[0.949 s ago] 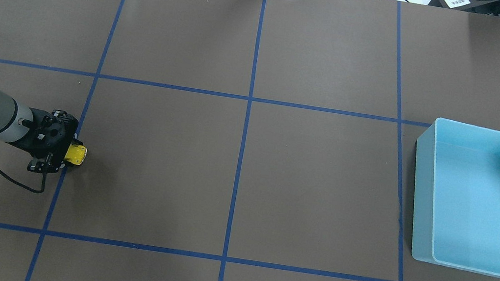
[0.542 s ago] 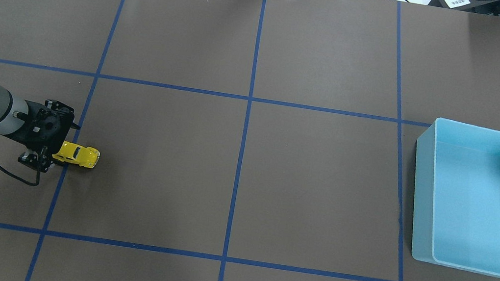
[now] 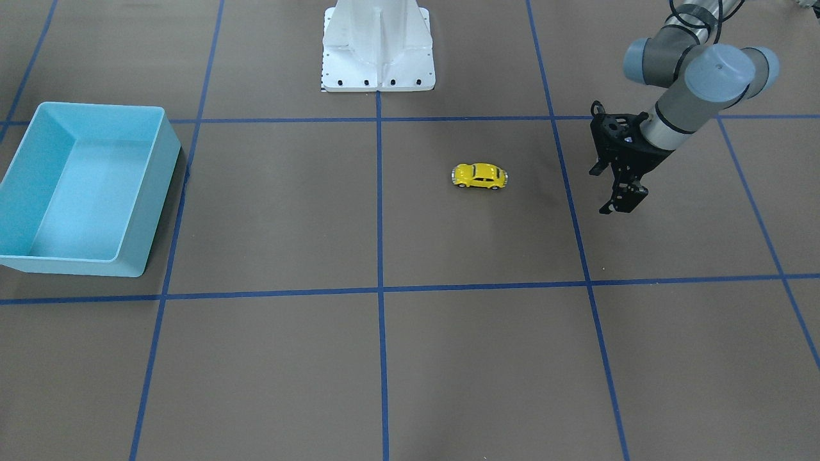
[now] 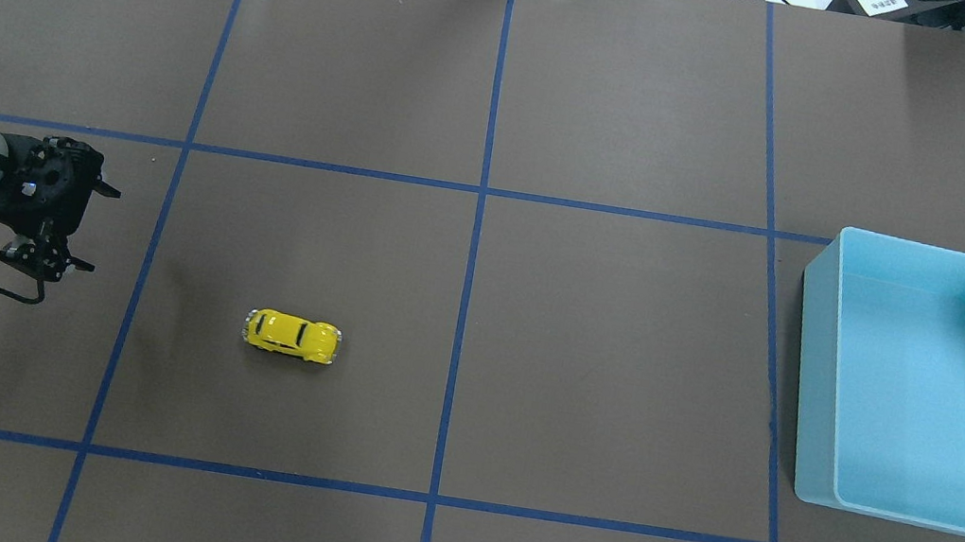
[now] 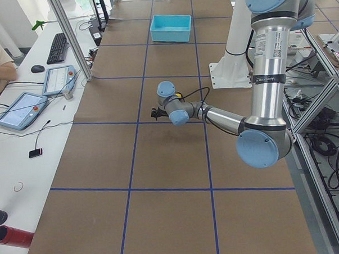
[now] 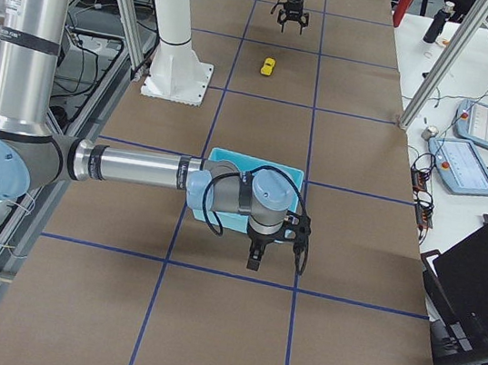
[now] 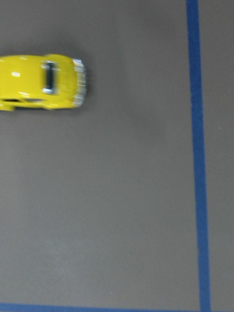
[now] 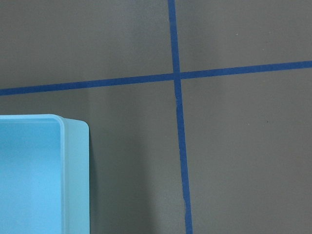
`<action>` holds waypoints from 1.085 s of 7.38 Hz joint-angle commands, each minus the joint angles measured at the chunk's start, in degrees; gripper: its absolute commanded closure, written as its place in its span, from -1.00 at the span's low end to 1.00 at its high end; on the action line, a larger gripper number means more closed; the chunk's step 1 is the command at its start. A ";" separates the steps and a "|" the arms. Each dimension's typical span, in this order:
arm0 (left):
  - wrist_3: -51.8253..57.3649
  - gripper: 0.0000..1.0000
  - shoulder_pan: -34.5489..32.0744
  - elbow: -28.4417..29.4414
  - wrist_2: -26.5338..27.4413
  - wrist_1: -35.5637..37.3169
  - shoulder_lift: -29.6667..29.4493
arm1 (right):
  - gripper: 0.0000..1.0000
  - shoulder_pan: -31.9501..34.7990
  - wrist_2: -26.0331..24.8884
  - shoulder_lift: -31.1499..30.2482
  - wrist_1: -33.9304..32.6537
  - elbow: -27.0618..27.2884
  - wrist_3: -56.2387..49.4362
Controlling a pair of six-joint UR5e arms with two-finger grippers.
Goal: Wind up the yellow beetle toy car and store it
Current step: 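Open the left gripper to release the car and withdraw the left arm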
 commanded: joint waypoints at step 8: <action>-14.11 -1.00 -27.98 5.21 -8.18 20.24 2.17 | -0.98 -0.06 -0.04 0.09 0.51 -0.05 0.00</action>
